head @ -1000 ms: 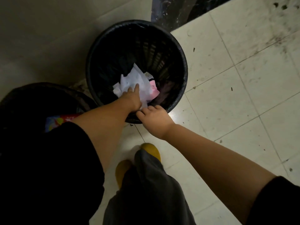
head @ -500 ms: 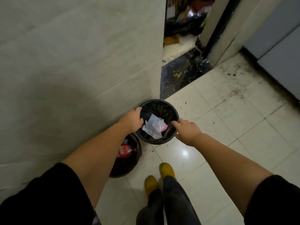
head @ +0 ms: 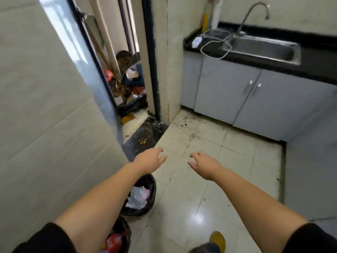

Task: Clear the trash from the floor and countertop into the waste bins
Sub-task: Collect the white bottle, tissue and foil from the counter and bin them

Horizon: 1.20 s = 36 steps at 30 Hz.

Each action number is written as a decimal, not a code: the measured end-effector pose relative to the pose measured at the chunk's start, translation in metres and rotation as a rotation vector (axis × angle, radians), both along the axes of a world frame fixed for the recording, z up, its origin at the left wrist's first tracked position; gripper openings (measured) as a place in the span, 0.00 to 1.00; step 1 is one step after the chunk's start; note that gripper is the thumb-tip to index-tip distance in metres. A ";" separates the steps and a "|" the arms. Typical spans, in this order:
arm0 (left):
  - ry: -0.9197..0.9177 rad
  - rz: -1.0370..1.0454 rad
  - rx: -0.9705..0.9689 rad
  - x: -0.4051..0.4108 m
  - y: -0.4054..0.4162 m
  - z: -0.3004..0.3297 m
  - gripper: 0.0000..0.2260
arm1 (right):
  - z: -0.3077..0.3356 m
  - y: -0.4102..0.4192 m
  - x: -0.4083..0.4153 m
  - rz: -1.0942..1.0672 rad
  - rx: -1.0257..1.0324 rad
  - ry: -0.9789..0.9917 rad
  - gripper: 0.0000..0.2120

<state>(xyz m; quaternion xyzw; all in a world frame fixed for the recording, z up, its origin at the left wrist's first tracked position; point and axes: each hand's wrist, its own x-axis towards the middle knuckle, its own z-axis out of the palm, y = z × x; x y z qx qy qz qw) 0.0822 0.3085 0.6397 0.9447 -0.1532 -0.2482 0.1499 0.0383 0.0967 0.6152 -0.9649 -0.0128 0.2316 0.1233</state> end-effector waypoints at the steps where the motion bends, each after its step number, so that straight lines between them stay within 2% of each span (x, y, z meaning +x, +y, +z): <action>1: -0.004 -0.039 0.000 0.001 -0.024 0.006 0.22 | 0.004 -0.026 -0.008 -0.059 -0.004 -0.004 0.23; 9: -0.016 -0.310 0.020 0.008 -0.263 0.025 0.24 | 0.031 -0.259 -0.084 -0.479 -0.040 -0.035 0.23; 17: -0.054 -0.658 -0.083 -0.040 -0.539 0.047 0.22 | 0.060 -0.477 -0.185 -0.808 -0.126 -0.037 0.23; 20: -0.068 -0.790 -0.106 -0.057 -0.614 0.057 0.20 | 0.063 -0.536 -0.215 -0.934 -0.137 -0.041 0.22; 25: -0.071 -0.965 -0.050 -0.054 -0.719 0.037 0.22 | 0.051 -0.609 -0.242 -1.119 -0.119 -0.020 0.22; 31: -0.092 -1.200 -0.097 -0.031 -0.883 0.021 0.20 | 0.033 -0.709 -0.239 -1.349 -0.134 -0.051 0.22; 36: -0.019 -1.364 -0.091 -0.021 -1.024 0.012 0.20 | 0.025 -0.789 -0.224 -1.627 -0.125 -0.091 0.21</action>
